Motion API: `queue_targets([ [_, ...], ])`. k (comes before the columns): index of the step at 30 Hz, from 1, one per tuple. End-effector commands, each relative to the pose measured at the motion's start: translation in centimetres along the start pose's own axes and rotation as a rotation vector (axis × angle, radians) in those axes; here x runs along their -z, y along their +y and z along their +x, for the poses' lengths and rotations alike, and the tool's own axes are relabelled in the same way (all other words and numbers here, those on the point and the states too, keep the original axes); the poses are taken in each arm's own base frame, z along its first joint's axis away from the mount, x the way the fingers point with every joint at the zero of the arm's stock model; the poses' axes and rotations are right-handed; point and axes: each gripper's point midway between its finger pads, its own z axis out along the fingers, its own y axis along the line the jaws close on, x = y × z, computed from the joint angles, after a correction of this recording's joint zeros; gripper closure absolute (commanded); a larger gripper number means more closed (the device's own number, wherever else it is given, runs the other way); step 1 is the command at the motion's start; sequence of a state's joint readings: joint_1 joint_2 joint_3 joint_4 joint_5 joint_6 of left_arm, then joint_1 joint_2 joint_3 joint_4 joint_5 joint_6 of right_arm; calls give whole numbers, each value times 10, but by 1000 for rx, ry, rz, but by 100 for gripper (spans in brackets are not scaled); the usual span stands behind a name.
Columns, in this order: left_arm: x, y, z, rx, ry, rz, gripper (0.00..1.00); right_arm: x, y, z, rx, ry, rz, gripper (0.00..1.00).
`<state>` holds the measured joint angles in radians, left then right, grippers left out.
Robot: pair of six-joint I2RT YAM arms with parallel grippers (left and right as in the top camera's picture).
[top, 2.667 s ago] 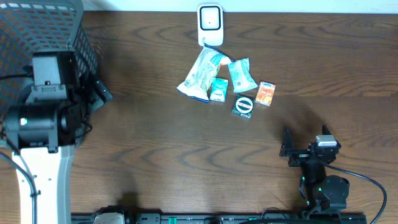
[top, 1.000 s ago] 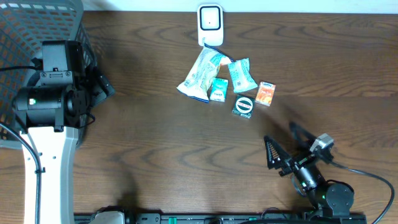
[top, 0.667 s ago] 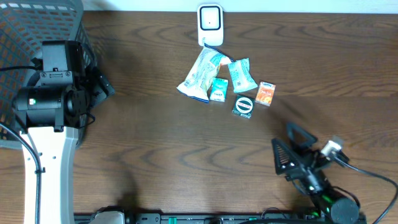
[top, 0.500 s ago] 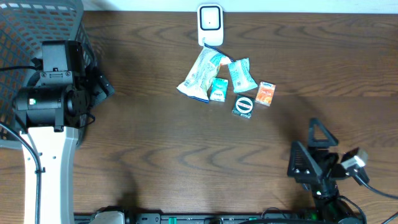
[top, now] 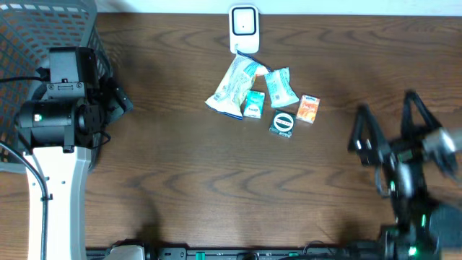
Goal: Scan the item barcode
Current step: 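Reach the right gripper to the orange-striped pack and grasp it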
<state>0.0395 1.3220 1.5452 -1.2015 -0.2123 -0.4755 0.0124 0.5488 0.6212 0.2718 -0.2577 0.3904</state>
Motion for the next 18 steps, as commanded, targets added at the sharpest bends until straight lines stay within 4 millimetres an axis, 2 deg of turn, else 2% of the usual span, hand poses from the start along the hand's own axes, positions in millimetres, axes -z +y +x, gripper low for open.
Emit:
queue_targets([
  [1,-3,4,0,20,1,-21,2,-32,-6,14,144,170,-5,1],
  [5,-3,4,0,20,2,-21,2,-65,-27,54,155,460,54,1],
  [9,-3,4,0,20,1,-21,2,-91,-36,84,169,645,98,1],
  [10,-3,4,0,20,1,-21,2,-97,-43,97,192,720,154,1],
  [12,-3,4,0,20,2,-21,2,-100,-47,111,234,805,191,1],
  [14,-3,4,0,20,1,-21,2,-97,-52,135,275,920,227,1],
  [18,-3,4,0,20,2,-21,2,-79,-51,189,251,1123,207,1],
])
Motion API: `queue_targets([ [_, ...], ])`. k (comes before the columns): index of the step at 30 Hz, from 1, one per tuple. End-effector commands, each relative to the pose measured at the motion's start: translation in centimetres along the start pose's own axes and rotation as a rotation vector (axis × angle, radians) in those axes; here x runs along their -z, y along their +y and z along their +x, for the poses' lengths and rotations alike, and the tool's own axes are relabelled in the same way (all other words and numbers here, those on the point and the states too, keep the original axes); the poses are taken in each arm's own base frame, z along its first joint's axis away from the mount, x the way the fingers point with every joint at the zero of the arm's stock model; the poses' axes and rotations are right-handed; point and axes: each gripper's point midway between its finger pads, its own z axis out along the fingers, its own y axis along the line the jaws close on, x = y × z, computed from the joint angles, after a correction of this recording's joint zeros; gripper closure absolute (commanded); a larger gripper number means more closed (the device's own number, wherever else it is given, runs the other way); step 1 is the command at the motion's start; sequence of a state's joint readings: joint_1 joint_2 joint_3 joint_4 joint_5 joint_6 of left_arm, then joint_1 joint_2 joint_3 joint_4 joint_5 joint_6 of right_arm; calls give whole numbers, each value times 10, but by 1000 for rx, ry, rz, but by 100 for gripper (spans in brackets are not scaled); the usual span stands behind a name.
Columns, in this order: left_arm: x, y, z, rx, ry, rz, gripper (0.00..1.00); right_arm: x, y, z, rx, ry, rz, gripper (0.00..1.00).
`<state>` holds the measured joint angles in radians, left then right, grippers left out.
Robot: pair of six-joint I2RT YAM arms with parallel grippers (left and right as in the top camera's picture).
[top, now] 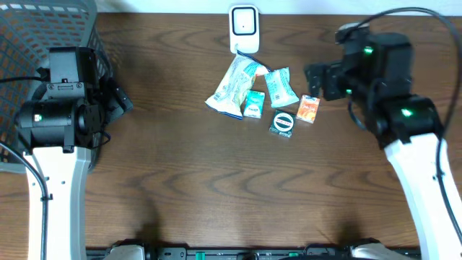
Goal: Scan the item barcode
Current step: 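Reach the right gripper to the orange-striped pack and grasp it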
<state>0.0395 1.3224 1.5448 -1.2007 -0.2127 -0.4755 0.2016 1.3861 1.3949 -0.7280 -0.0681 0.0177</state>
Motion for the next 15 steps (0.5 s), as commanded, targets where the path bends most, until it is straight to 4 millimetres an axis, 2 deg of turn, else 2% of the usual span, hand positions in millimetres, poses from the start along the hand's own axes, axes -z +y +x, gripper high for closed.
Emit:
queue_targets([
  [1,-2,4,0,20,1,-20,2,-25,4,27,26,135,12,1],
  [4,-3,4,0,20,2,-20,2,-44,11,47,-43,225,-14,1],
  [7,-2,4,0,20,1,-20,2,-60,11,59,-48,276,-17,1],
  [10,-2,4,0,20,1,-20,2,-66,22,66,-61,308,-86,1],
  [12,-2,4,0,20,1,-20,2,-67,23,66,-61,310,-90,1],
  [14,-2,4,0,20,1,-20,2,-67,20,66,-59,308,-77,1],
  [15,-2,4,0,20,1,-20,2,-68,9,65,-71,301,-23,1],
])
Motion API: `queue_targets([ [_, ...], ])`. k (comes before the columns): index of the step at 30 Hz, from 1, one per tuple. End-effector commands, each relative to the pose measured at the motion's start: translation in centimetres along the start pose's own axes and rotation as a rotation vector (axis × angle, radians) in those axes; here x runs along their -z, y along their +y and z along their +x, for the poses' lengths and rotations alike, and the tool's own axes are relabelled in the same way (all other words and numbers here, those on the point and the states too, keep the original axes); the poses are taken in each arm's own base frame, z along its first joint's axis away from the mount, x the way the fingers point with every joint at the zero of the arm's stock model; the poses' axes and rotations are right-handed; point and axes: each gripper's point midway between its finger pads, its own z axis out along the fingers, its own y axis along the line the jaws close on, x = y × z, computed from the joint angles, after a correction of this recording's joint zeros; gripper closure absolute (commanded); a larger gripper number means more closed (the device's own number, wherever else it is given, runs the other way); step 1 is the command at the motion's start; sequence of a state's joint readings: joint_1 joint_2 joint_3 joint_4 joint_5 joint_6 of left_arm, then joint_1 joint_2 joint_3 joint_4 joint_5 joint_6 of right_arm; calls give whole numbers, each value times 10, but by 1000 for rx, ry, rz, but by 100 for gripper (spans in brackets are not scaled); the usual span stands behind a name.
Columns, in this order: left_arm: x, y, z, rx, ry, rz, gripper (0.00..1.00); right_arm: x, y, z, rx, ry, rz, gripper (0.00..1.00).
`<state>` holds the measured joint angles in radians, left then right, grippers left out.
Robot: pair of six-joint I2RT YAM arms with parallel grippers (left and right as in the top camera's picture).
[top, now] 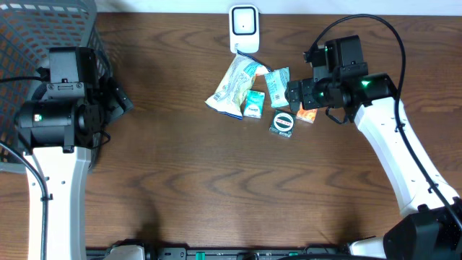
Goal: Scan the item barcode
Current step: 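Reach the right gripper to the orange-striped pack and grasp it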
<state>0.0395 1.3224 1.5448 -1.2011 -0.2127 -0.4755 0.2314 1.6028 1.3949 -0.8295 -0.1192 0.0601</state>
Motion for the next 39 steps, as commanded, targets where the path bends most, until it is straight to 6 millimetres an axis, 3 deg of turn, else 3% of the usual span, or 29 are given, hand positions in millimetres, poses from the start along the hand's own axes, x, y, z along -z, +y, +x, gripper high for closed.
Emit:
queue_targets([
  [1,-3,4,0,20,1,-20,2,3,-15,-9,-75,-30,58,1],
  [4,-2,4,0,20,1,-20,2,-6,-41,-15,-219,-40,23,1],
  [8,-2,4,0,20,1,-20,2,-39,-63,8,-328,78,-76,3],
  [12,-3,4,0,20,1,-20,2,-69,-72,30,-395,181,-131,10],
  [16,-2,4,0,20,1,-20,2,-92,-74,45,-408,247,-158,8],
  [18,-2,4,0,20,1,-20,2,-101,-79,52,-441,271,-173,15],
  [20,-2,4,0,20,1,-20,2,-105,-79,51,-487,266,-261,24],
  [23,-2,4,0,20,1,-20,2,-110,-84,49,-534,249,-344,28],
  [26,-3,4,0,20,1,-20,2,-120,-89,57,-553,270,-371,49],
  [31,-2,4,0,20,1,-20,2,-132,-84,66,-517,288,-420,51],
  [37,-2,4,0,20,1,-20,2,-137,-85,68,-506,290,-421,65],
  [39,-3,4,0,20,1,-20,2,-138,-86,69,-462,282,-419,60],
])
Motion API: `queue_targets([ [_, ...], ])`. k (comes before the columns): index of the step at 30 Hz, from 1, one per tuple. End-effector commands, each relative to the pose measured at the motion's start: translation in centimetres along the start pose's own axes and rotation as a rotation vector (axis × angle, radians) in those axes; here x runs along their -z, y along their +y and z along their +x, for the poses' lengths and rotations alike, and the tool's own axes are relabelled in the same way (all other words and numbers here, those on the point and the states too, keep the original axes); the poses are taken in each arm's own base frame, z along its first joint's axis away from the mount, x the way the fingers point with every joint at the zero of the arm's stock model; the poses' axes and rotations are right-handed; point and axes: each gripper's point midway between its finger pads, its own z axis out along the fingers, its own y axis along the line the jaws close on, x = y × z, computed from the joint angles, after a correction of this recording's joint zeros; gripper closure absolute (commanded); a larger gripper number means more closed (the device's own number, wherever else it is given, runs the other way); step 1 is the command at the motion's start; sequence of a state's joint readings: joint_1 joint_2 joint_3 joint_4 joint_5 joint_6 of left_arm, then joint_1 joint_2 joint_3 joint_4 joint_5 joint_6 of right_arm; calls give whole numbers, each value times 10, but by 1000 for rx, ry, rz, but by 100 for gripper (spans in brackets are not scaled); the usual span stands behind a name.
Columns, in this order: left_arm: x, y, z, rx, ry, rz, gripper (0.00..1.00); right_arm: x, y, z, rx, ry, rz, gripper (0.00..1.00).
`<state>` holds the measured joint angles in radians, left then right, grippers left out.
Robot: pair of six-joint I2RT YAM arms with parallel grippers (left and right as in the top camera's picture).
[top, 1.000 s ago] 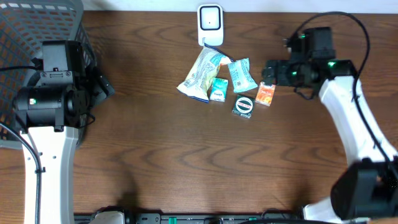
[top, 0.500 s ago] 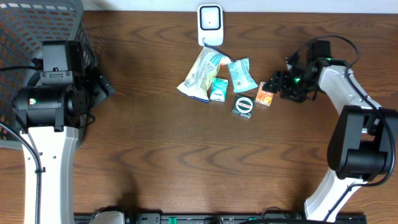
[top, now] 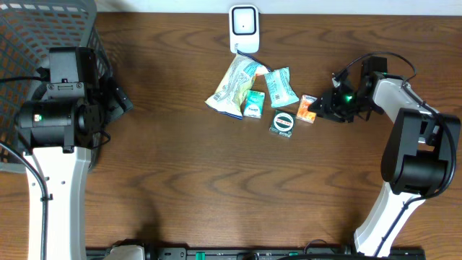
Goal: Scan the item barcode
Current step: 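Reach the right gripper to the orange-striped pack and grasp it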
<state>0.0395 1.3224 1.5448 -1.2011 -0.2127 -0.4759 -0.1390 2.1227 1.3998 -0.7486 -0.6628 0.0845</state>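
Observation:
A white barcode scanner [top: 244, 27] stands at the table's far edge. In front of it lie a large snack bag [top: 232, 88], a teal packet [top: 280, 87], a small green box [top: 253, 105], a round black-and-white item [top: 282, 123] and a small orange packet [top: 308, 109]. My right gripper [top: 322, 109] is low at the table, right beside the orange packet's right edge, its fingers seemingly open. My left gripper [top: 120, 101] hangs at the far left, away from the items; its fingers are too dark to read.
A grey mesh basket [top: 29, 43] fills the far left corner behind the left arm. The right arm [top: 408, 137] stretches from the front right edge up along the right side. Bare brown table [top: 216, 188] lies in front of the items.
My right gripper has moved from above the orange packet to a low spot at the packet's right side, with the wrist now further right. The items and left arm are unchanged.
The right arm was first folded at the front right, blurred. Then it stood at the far right near the teal and orange packets, then over the orange packet. Now its gripper is down beside that packet. The left arm stayed still throughout.

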Motion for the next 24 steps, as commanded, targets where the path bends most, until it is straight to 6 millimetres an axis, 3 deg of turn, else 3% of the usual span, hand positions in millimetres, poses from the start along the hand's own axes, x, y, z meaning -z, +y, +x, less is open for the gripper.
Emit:
queue_targets([
  [1,-3,4,0,20,1,-20,2,-4,0,-1,59,6,-11,58],
  [6,-2,4,0,20,1,-20,2,-7,-2,3,54,14,-10,62],
  [14,-3,4,0,20,1,-20,2,-15,-14,13,48,37,59,98],
  [18,-2,4,0,20,1,-20,2,-16,-12,17,35,52,56,99],
  [21,-3,4,0,20,1,-20,2,-16,-12,16,9,49,57,80],
  [22,-2,4,0,20,1,-20,2,-16,-12,16,8,47,58,54],
  [23,-2,4,0,20,1,-20,2,-15,-14,16,7,47,65,1],
  [24,-2,4,0,20,1,-20,2,-15,-15,16,7,49,71,1],
])
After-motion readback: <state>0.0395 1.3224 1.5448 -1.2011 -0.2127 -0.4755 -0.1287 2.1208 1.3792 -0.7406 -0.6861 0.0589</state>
